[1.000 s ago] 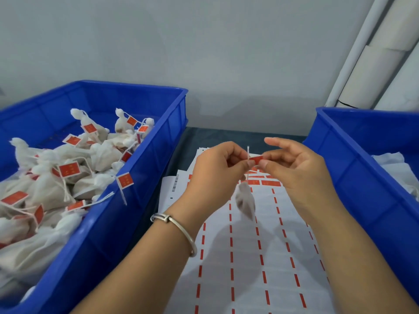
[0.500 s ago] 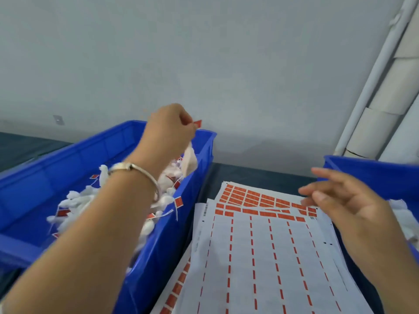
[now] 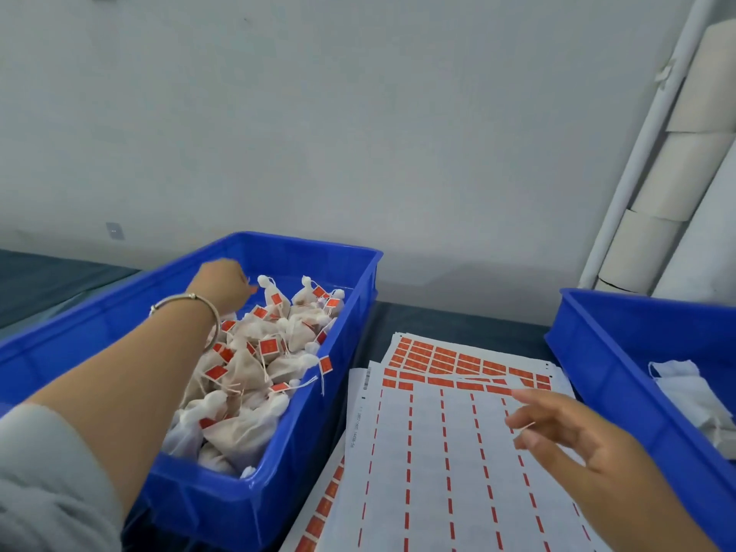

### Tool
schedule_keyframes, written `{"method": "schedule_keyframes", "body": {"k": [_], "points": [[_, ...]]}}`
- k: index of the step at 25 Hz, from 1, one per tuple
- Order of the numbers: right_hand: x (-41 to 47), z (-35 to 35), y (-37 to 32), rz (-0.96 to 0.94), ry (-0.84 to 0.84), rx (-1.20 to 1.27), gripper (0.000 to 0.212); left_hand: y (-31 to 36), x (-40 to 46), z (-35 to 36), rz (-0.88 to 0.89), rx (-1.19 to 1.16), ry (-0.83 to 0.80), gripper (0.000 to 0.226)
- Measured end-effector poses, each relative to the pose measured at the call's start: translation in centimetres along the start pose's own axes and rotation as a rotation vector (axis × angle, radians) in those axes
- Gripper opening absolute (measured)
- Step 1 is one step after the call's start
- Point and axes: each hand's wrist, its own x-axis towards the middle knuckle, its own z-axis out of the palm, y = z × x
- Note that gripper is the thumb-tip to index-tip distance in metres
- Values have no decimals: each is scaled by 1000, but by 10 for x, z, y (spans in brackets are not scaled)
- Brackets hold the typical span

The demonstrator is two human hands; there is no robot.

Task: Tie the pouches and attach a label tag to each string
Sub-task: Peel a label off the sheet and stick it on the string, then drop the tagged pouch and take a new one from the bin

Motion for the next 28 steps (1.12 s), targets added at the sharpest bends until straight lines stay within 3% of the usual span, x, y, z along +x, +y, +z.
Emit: {"method": "schedule_keyframes", "body": {"k": [4,7,11,13,16,20,25,28], "points": [[-9,-3,0,46,-62,-129,20,-2,-8,24,-17,85,-146,22],[-11,-22,-5,37,-61,-258,23,16,-12,6,26,36,15,23],[-6,-63,1,115,73,-254,23,91,-44,-22,256,-112,151,25],[2,-90,14,200,110,-301,25,136,-72,-16,374,-71,55,21],[19,-129,46,336,112,-411,30,191,-126,27,558,-84,-211,21],[44,-168,125,612,109,-482,31,223,-194,108,661,-249,-439,41],[57,-168,201,748,-70,-737,36,231,-222,166,776,-173,-371,59],[77,-153,220,729,2,-633,44,227,-226,178,755,-194,-309,61]]}}
